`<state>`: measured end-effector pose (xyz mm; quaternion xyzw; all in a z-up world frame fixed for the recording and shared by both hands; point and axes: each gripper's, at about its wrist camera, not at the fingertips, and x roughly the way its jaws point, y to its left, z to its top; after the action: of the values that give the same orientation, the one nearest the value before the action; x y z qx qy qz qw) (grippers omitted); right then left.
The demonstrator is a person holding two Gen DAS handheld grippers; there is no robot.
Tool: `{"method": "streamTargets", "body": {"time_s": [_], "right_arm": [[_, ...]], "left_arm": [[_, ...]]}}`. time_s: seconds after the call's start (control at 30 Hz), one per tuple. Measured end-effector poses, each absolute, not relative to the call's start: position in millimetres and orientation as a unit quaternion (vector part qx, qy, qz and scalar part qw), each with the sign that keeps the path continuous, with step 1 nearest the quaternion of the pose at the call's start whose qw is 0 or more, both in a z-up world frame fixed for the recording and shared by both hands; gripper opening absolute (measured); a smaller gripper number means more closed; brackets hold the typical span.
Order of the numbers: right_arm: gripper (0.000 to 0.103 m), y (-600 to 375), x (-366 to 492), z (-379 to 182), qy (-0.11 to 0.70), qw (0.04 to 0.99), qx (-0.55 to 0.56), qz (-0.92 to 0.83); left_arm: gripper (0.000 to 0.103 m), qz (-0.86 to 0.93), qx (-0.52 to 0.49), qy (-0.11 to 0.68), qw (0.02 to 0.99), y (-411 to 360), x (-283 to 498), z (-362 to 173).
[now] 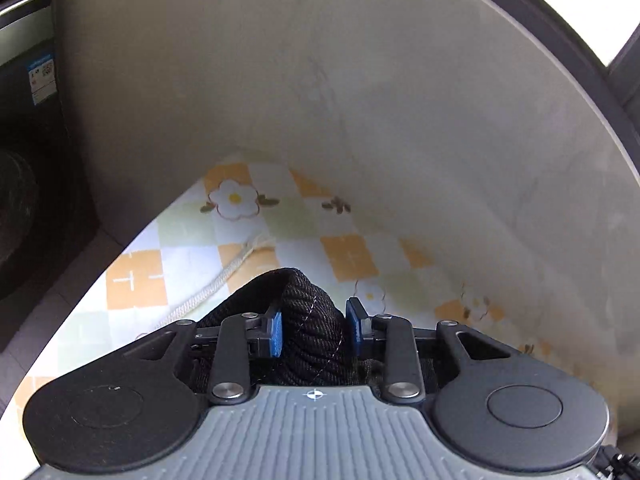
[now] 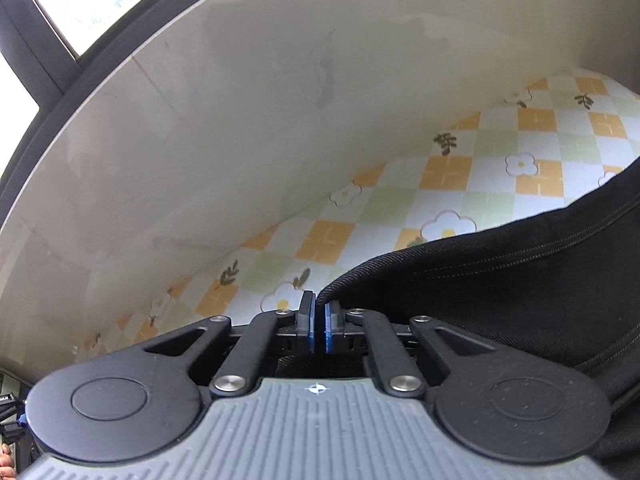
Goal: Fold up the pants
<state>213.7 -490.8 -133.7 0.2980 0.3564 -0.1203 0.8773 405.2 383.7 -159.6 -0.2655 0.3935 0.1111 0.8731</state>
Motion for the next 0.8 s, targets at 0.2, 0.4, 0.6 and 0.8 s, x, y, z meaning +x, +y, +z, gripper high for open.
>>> {"method": "streamTargets", "body": {"time_s": [0.2,0.4,0.6,0.8], "right_arm": [[0.01,-478.3,287.6,-133.4,0.331,0.901,0.271,-0.073],[0.033,-455.2,309.1,-149.3,0.376,0.899,0.22,-0.051],[0.037,-480.6,255.4,-161.4,0.392,0.891,0.218,-0.072],[0.037,-544.8,172.9,-161.3,0.388,0.873,0.241,-0.173]], "left_arm": [[0.035,0.192,-0.33,0.312,0.87,410.6,403.1,-162.3],[0.06,0.271,-0.341,0.32,0.841,397.2,419.1,-189.3],[0.065,0.187,-0.251,0.334,0.889,338.8,425.0,-174.7],[0.065,0.059,-0.198,0.363,0.909,238.5,432.2,-176.8]]}}
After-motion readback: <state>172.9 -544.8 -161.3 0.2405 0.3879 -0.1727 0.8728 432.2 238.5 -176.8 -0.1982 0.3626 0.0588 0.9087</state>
